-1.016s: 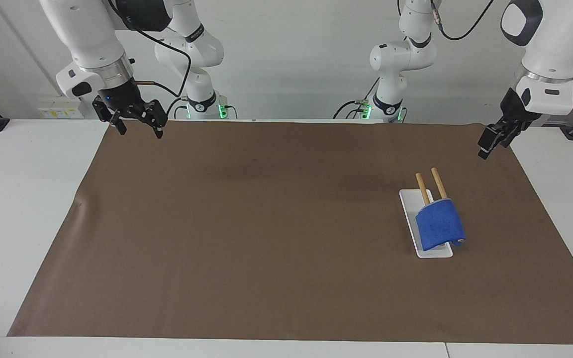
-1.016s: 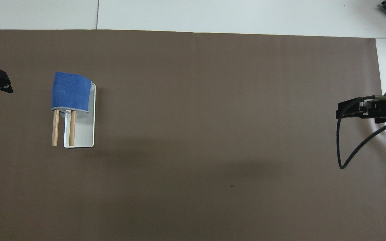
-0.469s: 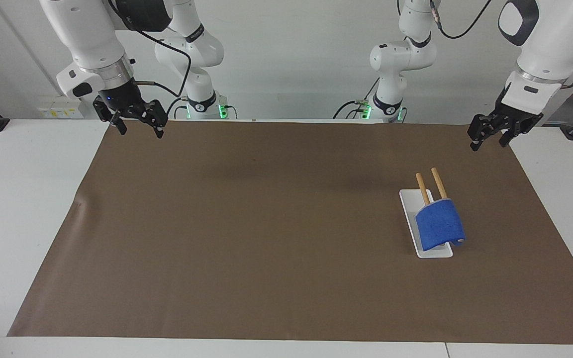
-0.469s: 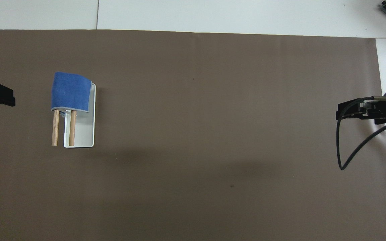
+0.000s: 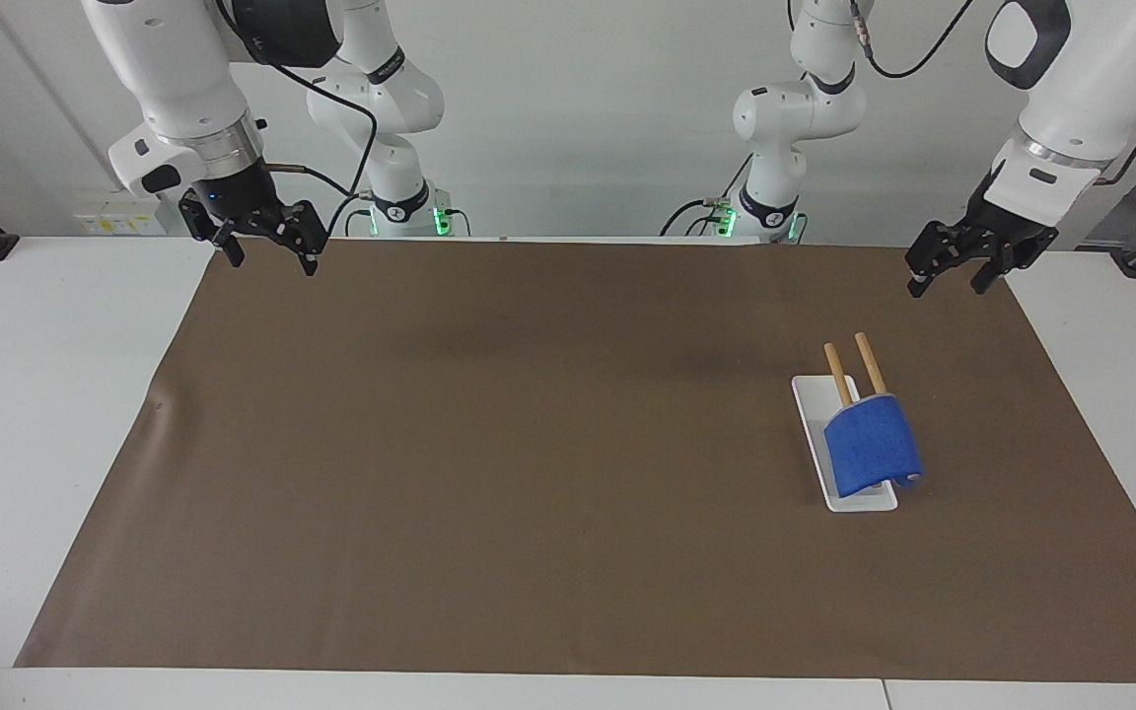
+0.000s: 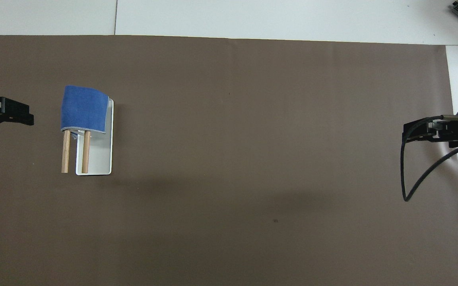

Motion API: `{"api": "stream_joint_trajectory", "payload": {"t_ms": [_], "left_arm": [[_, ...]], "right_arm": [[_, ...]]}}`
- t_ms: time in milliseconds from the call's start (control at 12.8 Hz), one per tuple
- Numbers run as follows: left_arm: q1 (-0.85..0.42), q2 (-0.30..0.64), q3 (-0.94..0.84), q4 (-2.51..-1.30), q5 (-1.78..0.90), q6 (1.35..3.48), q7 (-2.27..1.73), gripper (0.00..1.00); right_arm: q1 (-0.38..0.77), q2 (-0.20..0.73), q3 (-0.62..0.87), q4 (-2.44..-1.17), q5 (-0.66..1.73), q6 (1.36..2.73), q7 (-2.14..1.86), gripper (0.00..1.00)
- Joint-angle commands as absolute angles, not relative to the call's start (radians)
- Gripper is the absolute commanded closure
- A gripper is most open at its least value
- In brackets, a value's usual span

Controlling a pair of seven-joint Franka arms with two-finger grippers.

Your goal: Right arm passes towel to left arm to hang

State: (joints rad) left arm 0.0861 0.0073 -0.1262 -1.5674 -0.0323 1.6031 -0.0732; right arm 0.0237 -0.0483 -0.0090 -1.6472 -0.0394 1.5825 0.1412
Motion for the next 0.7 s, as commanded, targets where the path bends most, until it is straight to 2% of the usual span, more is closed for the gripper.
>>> {"api": "stream_joint_trajectory", "payload": {"t_ms": [0, 625], "left_arm": [[0.084, -0.023, -0.124, -1.608, -0.043, 1.632, -0.058, 0.0], [0.089, -0.034, -0.12, -1.609, -0.002, 1.611, -0.06, 0.0]], "right_arm": [[0.021, -0.057, -0.002, -1.658, -0.046, 1.586, 0.129, 0.0], [0.02, -0.052, -0.002, -1.652, -0.041, 1.586, 0.147, 0.0]]}}
